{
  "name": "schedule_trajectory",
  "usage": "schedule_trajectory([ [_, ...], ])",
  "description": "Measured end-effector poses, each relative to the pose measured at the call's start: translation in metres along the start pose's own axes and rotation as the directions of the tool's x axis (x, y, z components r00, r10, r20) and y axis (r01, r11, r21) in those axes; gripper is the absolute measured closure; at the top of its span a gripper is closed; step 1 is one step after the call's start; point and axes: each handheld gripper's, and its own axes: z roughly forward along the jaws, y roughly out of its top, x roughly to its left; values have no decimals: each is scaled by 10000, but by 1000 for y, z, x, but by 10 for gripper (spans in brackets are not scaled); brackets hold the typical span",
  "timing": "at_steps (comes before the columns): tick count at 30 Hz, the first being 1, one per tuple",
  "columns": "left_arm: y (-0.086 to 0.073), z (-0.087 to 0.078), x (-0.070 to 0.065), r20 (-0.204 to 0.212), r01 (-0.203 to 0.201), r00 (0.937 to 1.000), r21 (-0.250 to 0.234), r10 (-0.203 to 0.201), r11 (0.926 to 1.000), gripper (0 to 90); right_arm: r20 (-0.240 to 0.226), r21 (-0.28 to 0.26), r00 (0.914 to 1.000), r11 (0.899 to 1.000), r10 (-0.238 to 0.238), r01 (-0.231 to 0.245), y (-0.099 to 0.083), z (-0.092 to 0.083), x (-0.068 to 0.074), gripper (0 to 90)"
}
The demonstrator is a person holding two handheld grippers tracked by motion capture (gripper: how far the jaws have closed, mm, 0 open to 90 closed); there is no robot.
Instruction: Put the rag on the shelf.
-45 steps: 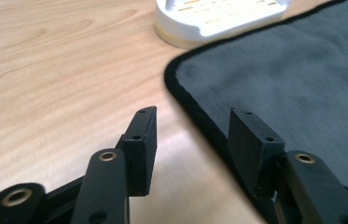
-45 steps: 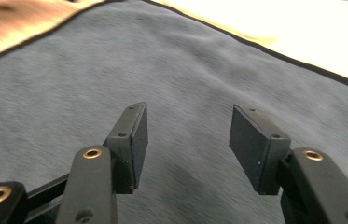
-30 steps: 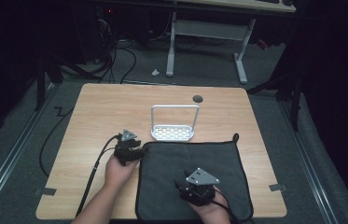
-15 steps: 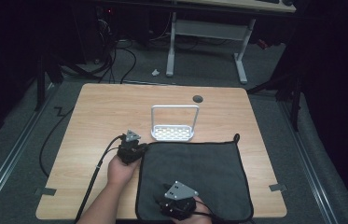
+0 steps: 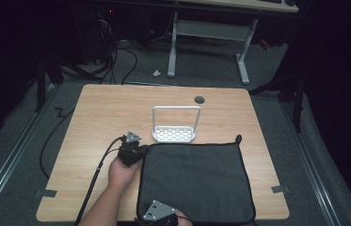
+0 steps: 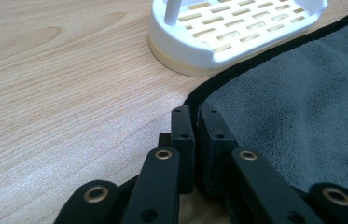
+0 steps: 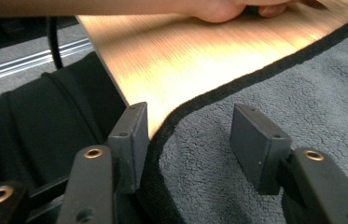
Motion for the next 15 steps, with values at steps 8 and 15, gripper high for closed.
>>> schedule_trajectory([
  [8, 0, 0, 2, 63, 226, 9997, -35, -226, 9997, 849, 355, -39, 9992, 9998, -171, 172, -1, 0, -2, 608],
  [15, 0, 0, 3, 60, 251, 9997, -38, -251, 9997, 849, 675, -93, 9975, 9997, -202, 209, -2, -1, -6, 767],
])
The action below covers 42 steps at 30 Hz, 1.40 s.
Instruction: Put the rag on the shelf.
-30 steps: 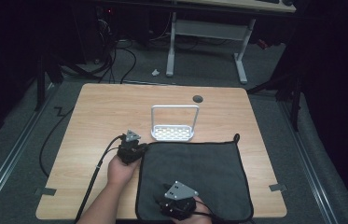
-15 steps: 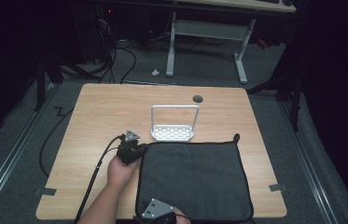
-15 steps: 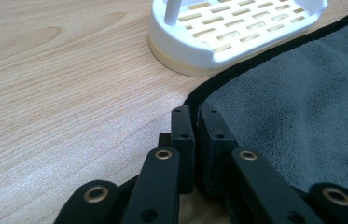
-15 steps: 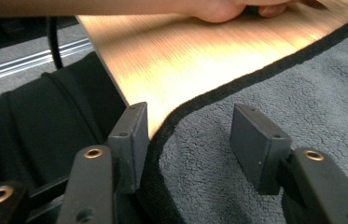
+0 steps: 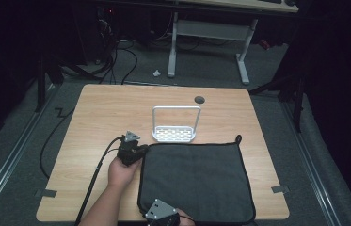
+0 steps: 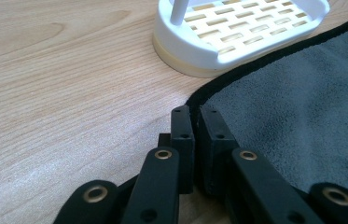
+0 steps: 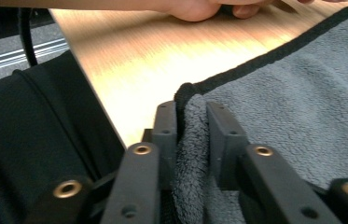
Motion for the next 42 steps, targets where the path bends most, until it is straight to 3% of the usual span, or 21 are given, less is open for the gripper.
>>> schedule_trajectory([
  [8, 0, 0, 2, 20, 147, 9999, -15, -147, 9999, 850, -39, -49, 9999, 9999, 102, -102, 0, -3, -5, 828],
  [18, 0, -1, 7, 168, 614, 9980, -117, -612, 9980, 857, 75, -1004, 9996, 9946, 258, -249, 9, -20, -10, 831],
  [25, 0, -3, 7, 282, 630, 9977, -299, -622, 9976, 861, -344, -1225, 9975, 9903, 621, -659, 15, -22, -20, 834],
  [42, 0, -11, 14, 426, 999, 9945, -980, -961, 9902, 868, -1036, -1256, 9921, 9885, 709, -837, 26, -24, -26, 838],
])
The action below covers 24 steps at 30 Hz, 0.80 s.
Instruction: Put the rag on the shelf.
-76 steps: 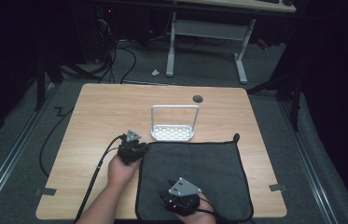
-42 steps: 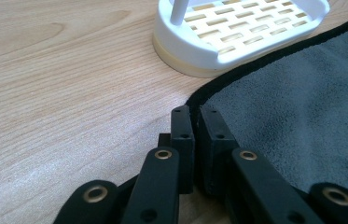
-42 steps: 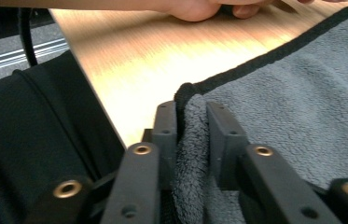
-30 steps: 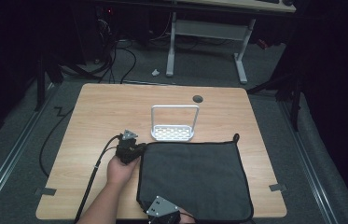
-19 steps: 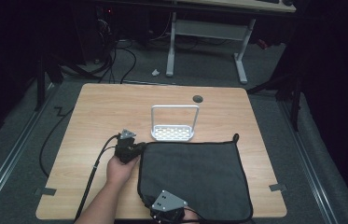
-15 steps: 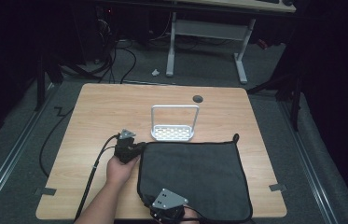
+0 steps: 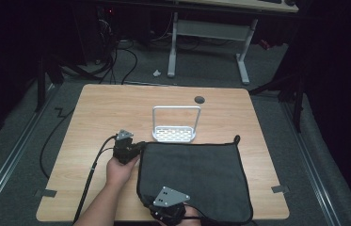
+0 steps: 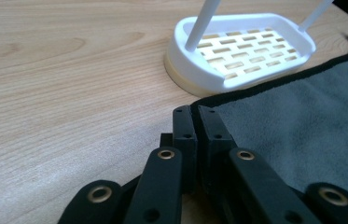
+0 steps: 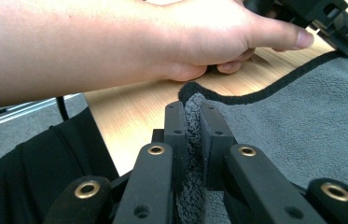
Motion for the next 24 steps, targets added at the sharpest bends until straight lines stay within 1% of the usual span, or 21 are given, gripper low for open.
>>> schedule_trajectory([
  [1, 0, -1, 1, 12, 66, 10000, -61, -66, 10000, 868, -36, -24, 10000, 10000, 51, -51, 1, 0, -1, 838],
  [2, 0, -4, 2, -58, 56, 10000, -183, -57, 9998, 869, 3, -93, 10000, 9999, 65, -65, 3, -1, -2, 838],
  [4, 1, -6, 2, -114, 61, 9999, -228, -64, 9997, 868, 68, -97, 10000, 9999, 52, -51, 4, -2, -3, 838],
  [5, 1, -8, 3, -160, 82, 9998, -311, -87, 9995, 868, 91, -194, 9999, 9998, 58, -57, 6, -2, -4, 838],
  [9, 3, -17, 8, -232, 289, 9993, -746, -307, 9968, 868, 69, -294, 10000, 9996, 44, -42, 9, -3, -2, 838],
  [11, 5, -22, 11, -311, 311, 9989, -861, -339, 9958, 869, 2, -394, 10000, 9992, 61, -61, 12, -2, 0, 838],
  [13, 6, -28, 15, -363, 488, 9979, -1103, -531, 9927, 869, -111, -564, 9999, 9984, 1, -7, 18, 0, 5, 838],
  [15, 7, -31, 17, -409, 500, 9976, -1148, -550, 9921, 869, -210, -686, 9998, 9976, -48, 33, 23, 2, 10, 838],
  [16, 8, -37, 20, -454, 564, 9970, -1270, -626, 9903, 870, -265, -738, 9996, 9972, -98, 79, 26, 3, 13, 838],
  [17, 8, -37, 20, -454, 564, 9970, -1270, -626, 9903, 870, -265, -738, 9996, 9972, -98, 79, 26, 3, 13, 838],
  [18, 8, -41, 22, -478, 566, 9968, -1337, -635, 9894, 872, -375, -849, 9991, 9962, -203, 170, 33, 6, 18, 838],
  [19, 9, -46, 24, -507, 576, 9966, -1408, -653, 9884, 872, -375, -849, 9991, 9962, -203, 170, 33, 6, 18, 838],
  [20, 10, -51, 27, -526, 549, 9966, -1481, -633, 9875, 872, -469, -905, 9987, 9957, -223, 180, 37, 7, 21, 838],
  [21, 10, -56, 30, -566, 540, 9964, -1546, -634, 9865, 874, -609, -1032, 9975, 9943, -349, 284, 45, 11, 27, 838],
  [22, 11, -62, 33, -603, 560, 9960, -1633, -666, 9850, 874, -609, -1032, 9975, 9943, -349, 284, 45, 11, 27, 838],
  [24, 12, -76, 40, -718, 584, 9948, -1809, -724, 9818, 875, -769, -1155, 9958, 9925, -494, 403, 53, 15, 34, 837],
])
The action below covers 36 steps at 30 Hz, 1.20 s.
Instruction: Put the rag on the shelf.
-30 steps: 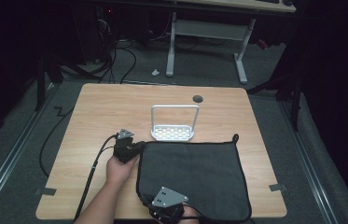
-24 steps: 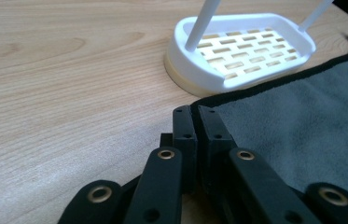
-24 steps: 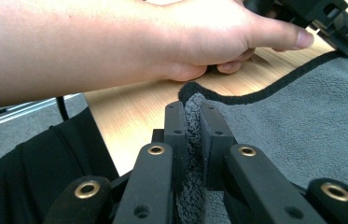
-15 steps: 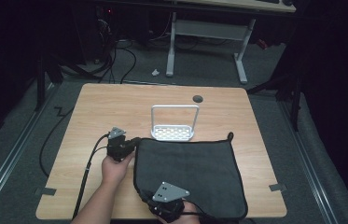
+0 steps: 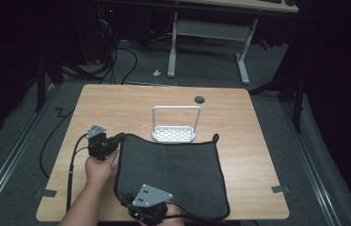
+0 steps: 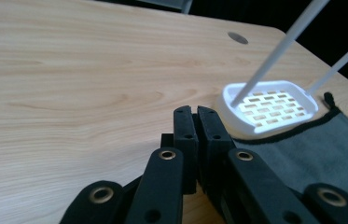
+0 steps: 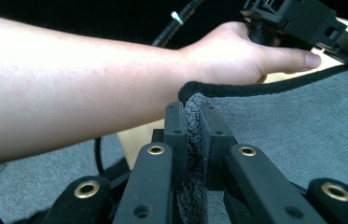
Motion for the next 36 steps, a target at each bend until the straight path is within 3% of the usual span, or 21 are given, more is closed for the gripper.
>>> schedule_trajectory([
  [7, 18, -47, 24, -460, 71, 9989, -588, -99, 9982, 876, -648, -513, 9972, 9981, -372, 339, 29, 23, 23, 837],
  [13, 24, -44, 14, -255, -88, 9996, -626, 72, 9980, 876, -585, -513, 9970, 9975, -515, 486, 30, 23, 25, 836],
  [19, 24, -13, -21, 386, -387, 9984, -422, 403, 9984, 876, -84, -262, 9993, 9990, -358, 356, 13, -4, 9, 836],
  [21, 22, 1, -38, 586, -630, 9962, -241, 643, 9977, 876, 124, -196, 9996, 9994, -272, 274, 6, -16, 2, 836],
  [22, 20, 17, -57, 725, -948, 9929, 0, 945, 9955, 876, 394, -92, 9991, 9998, -160, 164, -4, -30, -5, 836],
  [23, 20, 17, -57, 725, -948, 9929, 0, 945, 9955, 875, 394, -92, 9991, 9998, -160, 164, -4, -30, -5, 836],
  [26, 14, 38, -81, 956, -1110, 9894, 151, 1090, 9937, 876, 824, 92, 9965, 9999, 129, -137, -21, -52, -16, 836],
  [28, 10, 55, -103, 1032, -1486, 9843, 455, 1433, 9879, 875, 1017, 133, 9945, 9996, 244, -259, -30, -62, -21, 836],
  [33, 7, 69, -122, 1240, -1527, 9816, 517, 1454, 9869, 875, 1355, 215, 9895, 9983, 509, -543, -45, -82, -30, 835],
  [36, 8, 79, -132, 1376, -1739, 9769, 675, 1635, 9824, 875, 1526, 288, 9869, 9979, 532, -583, -51, -91, -33, 835],
])
